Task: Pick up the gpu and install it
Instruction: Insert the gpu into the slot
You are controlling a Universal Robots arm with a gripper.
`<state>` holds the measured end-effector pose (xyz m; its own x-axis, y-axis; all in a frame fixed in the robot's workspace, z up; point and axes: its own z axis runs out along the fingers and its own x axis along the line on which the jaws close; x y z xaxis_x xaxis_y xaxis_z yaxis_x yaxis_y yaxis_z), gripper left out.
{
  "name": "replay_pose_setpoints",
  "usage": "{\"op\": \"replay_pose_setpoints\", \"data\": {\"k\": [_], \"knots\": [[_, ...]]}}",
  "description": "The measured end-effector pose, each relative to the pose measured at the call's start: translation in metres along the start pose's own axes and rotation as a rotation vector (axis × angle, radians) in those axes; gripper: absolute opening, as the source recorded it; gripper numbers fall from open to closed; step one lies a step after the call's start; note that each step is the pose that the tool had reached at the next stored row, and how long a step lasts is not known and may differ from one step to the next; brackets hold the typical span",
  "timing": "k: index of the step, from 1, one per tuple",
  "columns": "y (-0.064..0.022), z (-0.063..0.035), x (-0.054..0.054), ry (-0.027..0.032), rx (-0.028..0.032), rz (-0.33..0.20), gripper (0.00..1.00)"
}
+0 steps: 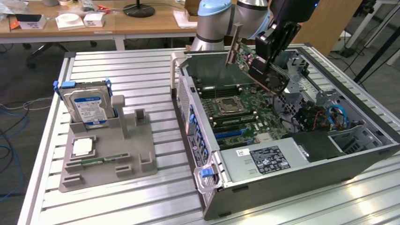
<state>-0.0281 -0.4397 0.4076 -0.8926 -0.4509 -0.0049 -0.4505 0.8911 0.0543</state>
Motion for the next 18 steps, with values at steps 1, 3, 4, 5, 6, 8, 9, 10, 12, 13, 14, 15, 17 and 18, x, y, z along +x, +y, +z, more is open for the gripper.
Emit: {"op": "replay_pose_setpoints", "data": {"k": [1, 3, 4, 5, 6, 8, 9, 10, 12, 13, 14, 15, 17, 18], "knots": [[0.0000, 0.0000, 0.0000, 0.0000, 0.0000, -0.001, 0.26], [0.0000, 0.0000, 0.0000, 0.0001, -0.0001, -0.002, 0.26], [0.0000, 0.0000, 0.0000, 0.0001, -0.0001, -0.003, 0.26], [0.0000, 0.0000, 0.0000, 0.0002, -0.0001, -0.004, 0.26], [0.0000, 0.0000, 0.0000, 0.0002, -0.0001, -0.005, 0.26], [0.0000, 0.0001, 0.0000, 0.0002, -0.0003, -0.007, 0.26], [0.0000, 0.0000, 0.0000, 0.0002, -0.0003, -0.007, 0.26], [0.0000, 0.0000, 0.0000, 0.0003, -0.0003, -0.008, 0.26], [0.0000, 0.0000, 0.0000, 0.0005, -0.0003, -0.010, 0.26], [0.0000, 0.0000, 0.0000, 0.0004, -0.0003, -0.011, 0.26], [0.0000, 0.0000, 0.0000, 0.0005, -0.0003, -0.011, 0.26], [0.0000, 0.0000, 0.0000, 0.0005, -0.0003, -0.012, 0.26], [0.0000, 0.0000, 0.0000, 0.0006, -0.0004, -0.014, 0.26], [0.0000, 0.0000, 0.0000, 0.0007, -0.0004, -0.015, 0.26]]}}
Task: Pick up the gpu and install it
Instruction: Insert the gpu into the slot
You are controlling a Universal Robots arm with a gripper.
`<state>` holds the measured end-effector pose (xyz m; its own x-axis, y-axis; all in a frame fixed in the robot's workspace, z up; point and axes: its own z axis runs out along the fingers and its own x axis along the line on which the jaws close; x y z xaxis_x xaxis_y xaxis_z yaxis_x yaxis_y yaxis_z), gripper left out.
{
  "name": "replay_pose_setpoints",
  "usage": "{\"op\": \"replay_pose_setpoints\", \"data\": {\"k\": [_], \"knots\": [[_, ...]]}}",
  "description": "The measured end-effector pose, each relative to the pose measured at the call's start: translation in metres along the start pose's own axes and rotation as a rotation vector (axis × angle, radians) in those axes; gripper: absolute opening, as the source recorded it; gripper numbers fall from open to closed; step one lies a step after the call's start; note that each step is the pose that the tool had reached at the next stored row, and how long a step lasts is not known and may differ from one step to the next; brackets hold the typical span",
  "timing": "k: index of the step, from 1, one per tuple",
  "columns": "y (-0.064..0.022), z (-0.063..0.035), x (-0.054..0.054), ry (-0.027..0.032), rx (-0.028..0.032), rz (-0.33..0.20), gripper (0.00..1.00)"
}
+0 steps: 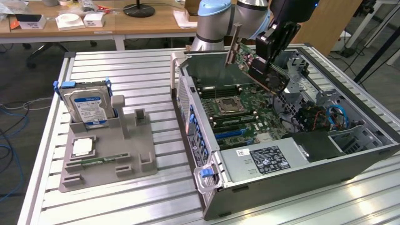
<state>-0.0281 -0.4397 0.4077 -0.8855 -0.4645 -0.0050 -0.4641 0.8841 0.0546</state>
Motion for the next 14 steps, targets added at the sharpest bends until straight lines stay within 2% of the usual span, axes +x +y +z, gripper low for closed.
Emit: {"op": "replay_pose_setpoints", "data": {"k": [14], "knots": [[0.0000, 0.0000, 0.0000, 0.0005, -0.0003, -0.013, 0.26]]}}
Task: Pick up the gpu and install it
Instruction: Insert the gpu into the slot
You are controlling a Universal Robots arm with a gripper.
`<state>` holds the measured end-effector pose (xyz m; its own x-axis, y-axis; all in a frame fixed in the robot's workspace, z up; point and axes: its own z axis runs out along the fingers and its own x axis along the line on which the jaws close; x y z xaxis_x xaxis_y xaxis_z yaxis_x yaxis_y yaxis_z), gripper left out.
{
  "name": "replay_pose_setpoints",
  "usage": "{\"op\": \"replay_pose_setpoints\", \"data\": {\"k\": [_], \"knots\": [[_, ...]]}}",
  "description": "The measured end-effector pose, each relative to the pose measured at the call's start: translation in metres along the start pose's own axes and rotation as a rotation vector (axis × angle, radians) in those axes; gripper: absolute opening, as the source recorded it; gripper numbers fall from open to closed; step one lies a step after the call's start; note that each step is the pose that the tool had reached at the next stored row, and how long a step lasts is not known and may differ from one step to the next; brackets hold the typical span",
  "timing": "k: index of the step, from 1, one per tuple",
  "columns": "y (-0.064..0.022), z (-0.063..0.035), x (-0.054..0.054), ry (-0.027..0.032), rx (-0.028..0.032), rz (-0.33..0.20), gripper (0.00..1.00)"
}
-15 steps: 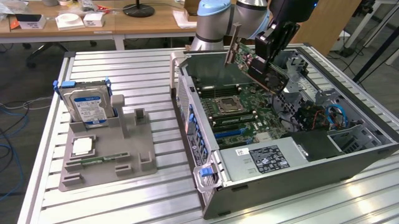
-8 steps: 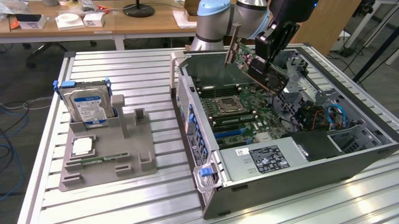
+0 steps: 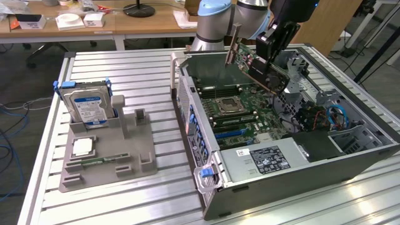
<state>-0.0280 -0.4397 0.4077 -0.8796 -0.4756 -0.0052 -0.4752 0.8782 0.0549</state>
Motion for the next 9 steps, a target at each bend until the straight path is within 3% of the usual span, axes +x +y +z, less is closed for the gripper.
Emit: {"op": "replay_pose_setpoints", "data": {"k": [9], "knots": [[0.0000, 0.0000, 0.0000, 0.0003, -0.0002, -0.007, 0.26]]}}
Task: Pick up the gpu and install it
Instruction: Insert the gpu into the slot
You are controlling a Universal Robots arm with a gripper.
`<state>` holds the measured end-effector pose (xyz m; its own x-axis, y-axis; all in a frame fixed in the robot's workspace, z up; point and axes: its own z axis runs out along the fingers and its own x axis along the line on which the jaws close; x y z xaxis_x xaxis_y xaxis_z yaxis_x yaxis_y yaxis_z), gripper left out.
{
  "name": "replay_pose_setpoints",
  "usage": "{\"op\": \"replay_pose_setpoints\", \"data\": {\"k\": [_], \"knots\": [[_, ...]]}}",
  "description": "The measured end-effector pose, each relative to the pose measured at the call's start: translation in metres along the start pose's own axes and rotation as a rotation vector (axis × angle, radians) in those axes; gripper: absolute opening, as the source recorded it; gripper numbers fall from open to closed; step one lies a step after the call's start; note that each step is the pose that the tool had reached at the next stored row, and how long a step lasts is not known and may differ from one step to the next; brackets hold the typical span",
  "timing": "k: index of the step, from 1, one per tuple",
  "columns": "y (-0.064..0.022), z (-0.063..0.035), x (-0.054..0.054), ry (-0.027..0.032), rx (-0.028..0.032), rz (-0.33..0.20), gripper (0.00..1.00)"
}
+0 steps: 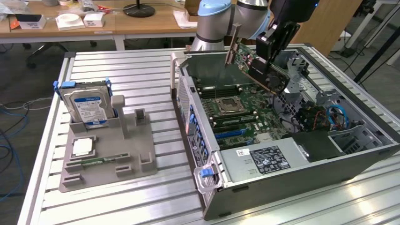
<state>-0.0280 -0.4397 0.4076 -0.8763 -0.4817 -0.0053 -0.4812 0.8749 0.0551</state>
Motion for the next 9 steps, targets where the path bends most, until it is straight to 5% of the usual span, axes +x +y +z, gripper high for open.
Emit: {"op": "replay_pose_setpoints", "data": {"k": [9], "knots": [[0.0000, 0.0000, 0.0000, 0.0003, -0.0003, -0.007, 0.26]]}}
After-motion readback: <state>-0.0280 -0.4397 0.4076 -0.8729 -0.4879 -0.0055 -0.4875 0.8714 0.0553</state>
